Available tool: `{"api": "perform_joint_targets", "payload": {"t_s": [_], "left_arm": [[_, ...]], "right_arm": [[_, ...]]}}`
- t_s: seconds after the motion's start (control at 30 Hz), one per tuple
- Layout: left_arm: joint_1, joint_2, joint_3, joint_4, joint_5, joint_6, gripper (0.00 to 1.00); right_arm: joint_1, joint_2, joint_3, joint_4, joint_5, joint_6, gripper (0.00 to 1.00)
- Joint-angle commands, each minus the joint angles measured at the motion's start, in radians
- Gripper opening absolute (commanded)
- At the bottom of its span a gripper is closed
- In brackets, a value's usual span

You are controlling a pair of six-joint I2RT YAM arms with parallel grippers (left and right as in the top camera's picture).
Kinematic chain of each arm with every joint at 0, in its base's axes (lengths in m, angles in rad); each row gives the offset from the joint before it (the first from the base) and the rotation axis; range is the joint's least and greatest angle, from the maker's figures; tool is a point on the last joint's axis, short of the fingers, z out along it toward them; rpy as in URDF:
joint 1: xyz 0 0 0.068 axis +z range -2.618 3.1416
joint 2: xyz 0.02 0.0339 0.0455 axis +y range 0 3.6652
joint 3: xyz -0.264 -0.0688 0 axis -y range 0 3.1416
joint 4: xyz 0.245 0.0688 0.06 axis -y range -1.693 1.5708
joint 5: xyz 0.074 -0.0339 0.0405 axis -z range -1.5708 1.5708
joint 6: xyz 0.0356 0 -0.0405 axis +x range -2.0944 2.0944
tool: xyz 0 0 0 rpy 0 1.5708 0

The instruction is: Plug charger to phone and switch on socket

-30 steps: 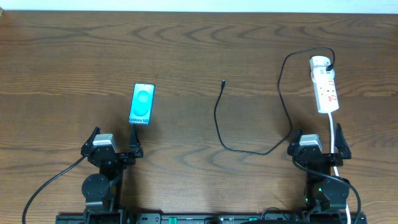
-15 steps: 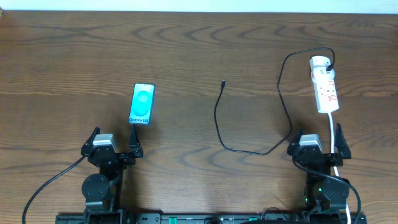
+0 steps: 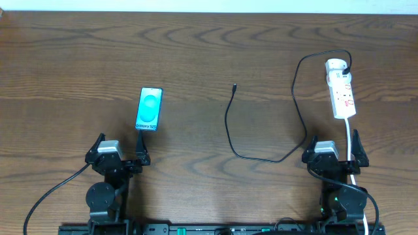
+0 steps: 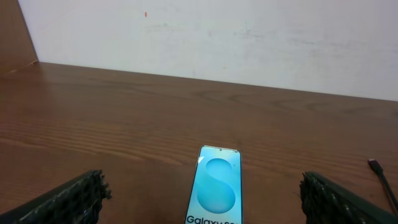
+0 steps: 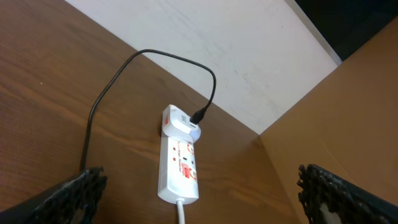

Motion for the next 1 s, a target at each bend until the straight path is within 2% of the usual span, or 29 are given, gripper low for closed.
{"api": "perform_joint_targets", "payload": {"t_s": [0.0,0.9,0.97], "left_arm": [[0.0,0.002,-0.008,-0.046,0.021,-0.008,0.98],[0.0,0.005,-0.008,-0.045,0.021,-0.009,0.98],[0.0,0.015,-0.008,-0.045,0.021,-0.009,0.98]], "right_arm": [[0.0,0.0,-0.001,-0.003,0.022,-0.005,0.99],[0.0,0.0,-0.001,-0.002,0.021,-0.005,0.99],[0.0,0.0,-0.001,0.02,-0.008,-0.037,0.99]]}}
